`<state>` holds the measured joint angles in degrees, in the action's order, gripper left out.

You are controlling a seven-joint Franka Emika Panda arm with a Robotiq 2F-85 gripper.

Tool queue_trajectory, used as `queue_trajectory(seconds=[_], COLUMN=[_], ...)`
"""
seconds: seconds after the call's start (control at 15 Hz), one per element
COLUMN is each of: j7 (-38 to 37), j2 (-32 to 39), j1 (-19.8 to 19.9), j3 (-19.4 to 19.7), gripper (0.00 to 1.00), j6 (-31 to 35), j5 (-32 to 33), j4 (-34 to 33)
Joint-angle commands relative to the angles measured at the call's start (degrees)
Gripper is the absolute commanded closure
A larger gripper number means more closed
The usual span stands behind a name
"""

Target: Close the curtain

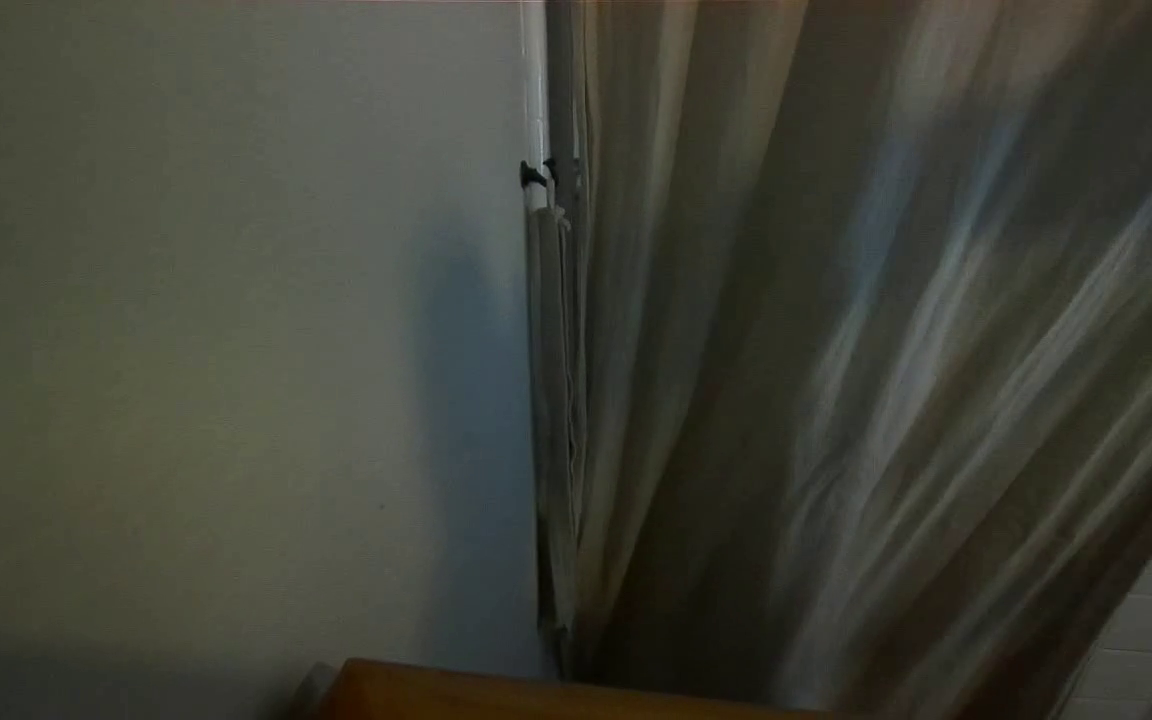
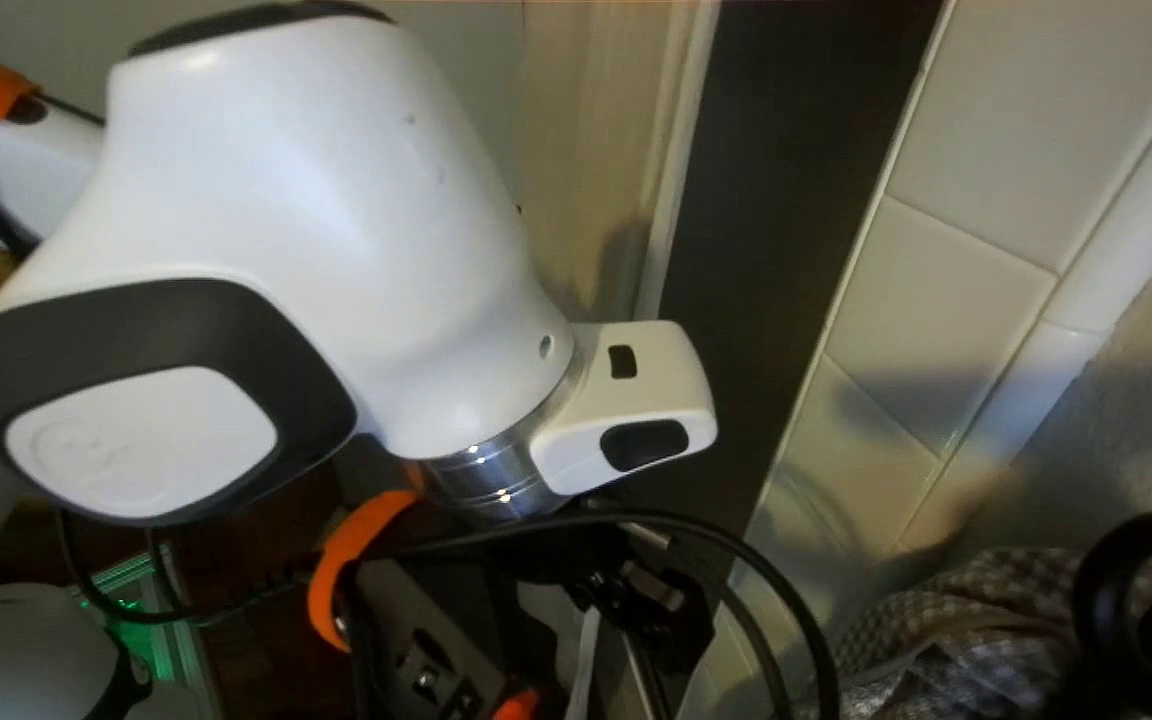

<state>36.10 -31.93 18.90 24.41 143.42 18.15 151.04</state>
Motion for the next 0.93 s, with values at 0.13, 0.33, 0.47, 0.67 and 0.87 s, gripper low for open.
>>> queue_trajectory(seconds=[0.13, 0.33, 0.47, 0.67, 0.87], j7=[4.28, 3.76, 3.61, 2.79, 3.72], j2=[-4.09, -6.45, -8.22, -12.53, -16.70], j1=[-5.73, -7.28, -8.96, -10.21, -11.78], j3=[2.15, 1.70, 2.29, 1.59, 1.12], gripper=[0.00, 0.00, 0.00, 0.00, 0.00], j6=[-22.39, -34.00, -39.09, -37.75, -35.33], j5=[-12.80, -18.60, -24.09, -31.52, -36.74], j4=[-4.11, -6.62, -8.07, -8.03, -7.74])
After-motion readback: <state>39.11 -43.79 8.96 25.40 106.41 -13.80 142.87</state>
